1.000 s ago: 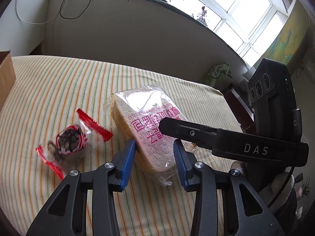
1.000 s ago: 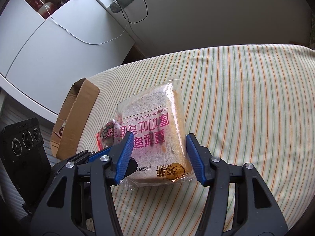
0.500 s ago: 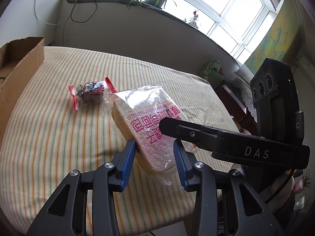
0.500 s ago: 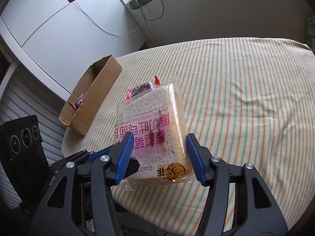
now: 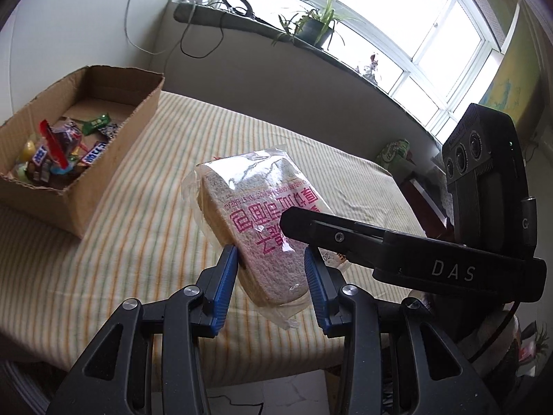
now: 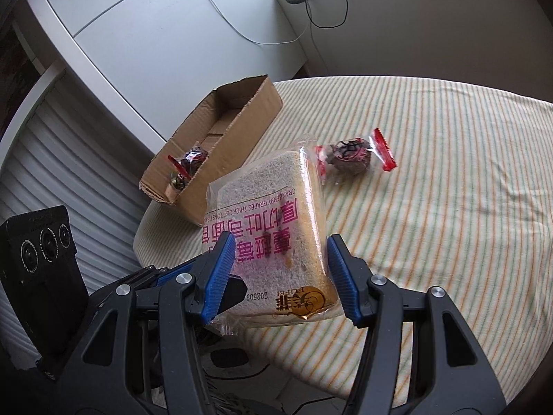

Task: Organize snacks
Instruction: 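Carry the bread loaf over the box with the right tool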

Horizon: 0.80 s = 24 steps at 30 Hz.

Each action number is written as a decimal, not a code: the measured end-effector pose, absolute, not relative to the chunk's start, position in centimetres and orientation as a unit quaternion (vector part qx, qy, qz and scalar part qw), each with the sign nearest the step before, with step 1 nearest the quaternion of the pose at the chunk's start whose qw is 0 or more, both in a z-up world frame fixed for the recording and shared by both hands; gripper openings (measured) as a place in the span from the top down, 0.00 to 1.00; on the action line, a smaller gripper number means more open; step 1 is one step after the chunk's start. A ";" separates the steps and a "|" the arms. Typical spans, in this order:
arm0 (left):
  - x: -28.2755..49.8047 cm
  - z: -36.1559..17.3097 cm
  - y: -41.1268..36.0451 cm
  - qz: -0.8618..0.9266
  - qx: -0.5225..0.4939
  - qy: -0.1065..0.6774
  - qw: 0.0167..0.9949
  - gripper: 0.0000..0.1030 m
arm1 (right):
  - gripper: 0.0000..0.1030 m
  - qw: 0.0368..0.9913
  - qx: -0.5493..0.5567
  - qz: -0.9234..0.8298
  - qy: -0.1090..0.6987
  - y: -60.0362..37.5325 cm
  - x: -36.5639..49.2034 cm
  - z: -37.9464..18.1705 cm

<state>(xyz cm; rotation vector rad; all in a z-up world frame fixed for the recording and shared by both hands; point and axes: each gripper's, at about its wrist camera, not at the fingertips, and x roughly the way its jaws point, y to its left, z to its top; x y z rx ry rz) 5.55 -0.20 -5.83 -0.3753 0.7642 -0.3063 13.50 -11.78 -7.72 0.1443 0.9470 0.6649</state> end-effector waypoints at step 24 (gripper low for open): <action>9.0 -1.7 14.8 -0.070 -0.205 0.300 0.929 0.64 | 0.43 0.814 0.018 0.400 0.421 5.1 20.7 -3.0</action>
